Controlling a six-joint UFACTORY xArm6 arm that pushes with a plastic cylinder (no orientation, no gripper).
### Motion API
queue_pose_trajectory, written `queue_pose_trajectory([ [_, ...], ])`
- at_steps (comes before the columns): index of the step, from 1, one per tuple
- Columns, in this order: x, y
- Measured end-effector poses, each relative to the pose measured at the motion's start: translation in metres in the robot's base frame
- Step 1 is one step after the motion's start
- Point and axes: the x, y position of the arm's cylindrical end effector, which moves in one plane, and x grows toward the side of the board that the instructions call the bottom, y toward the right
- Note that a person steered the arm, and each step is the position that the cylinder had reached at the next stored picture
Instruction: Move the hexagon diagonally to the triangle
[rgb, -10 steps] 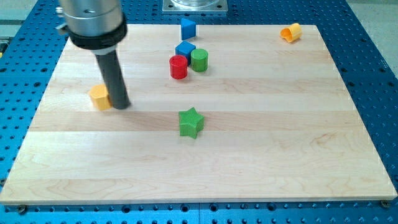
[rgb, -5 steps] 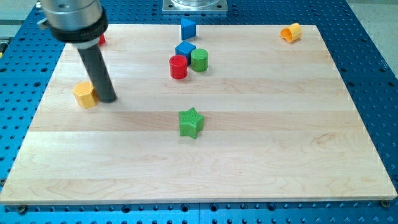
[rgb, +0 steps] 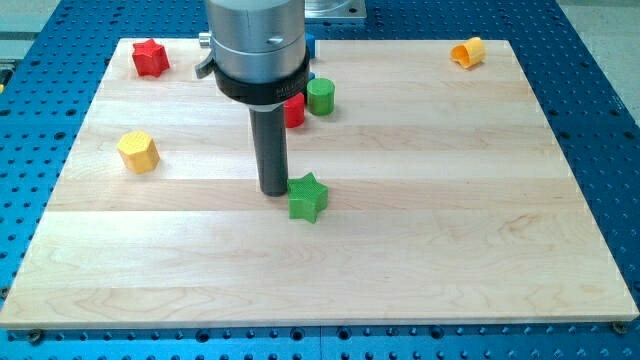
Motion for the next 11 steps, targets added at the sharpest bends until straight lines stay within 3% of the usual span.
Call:
queue_pose_trajectory([
  [2,0.019,0.021],
  [3,0.003,0.103],
  [5,0.041,0.132],
  [6,-0.001,0.196],
  [7,-0.045,0.224],
  [8,0.001,0.189],
  [9,-0.028,0.176],
  [10,-0.075,0.186],
  [11,-0.097,0.217],
])
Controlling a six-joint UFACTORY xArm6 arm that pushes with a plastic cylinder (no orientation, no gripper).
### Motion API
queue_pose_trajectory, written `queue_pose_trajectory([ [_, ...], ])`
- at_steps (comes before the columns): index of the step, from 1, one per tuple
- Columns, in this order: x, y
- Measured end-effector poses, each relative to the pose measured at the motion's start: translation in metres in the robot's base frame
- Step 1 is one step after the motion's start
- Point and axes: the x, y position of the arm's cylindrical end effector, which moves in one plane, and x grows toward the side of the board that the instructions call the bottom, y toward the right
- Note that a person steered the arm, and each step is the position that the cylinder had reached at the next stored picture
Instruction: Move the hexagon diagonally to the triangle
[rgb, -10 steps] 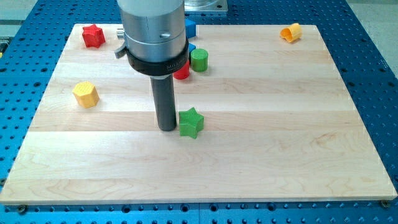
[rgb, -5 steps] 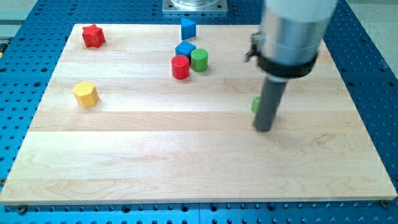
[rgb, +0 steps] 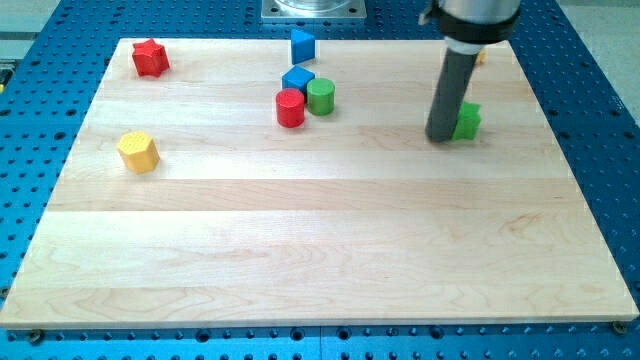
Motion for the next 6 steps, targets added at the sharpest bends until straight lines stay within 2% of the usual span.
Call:
queue_pose_trajectory([
  [1,-0.012,-0.036],
  [3,-0.079,-0.037],
  [4,-0.093,-0.037],
  [5,-0.075,-0.037],
  [6,-0.076,-0.036],
])
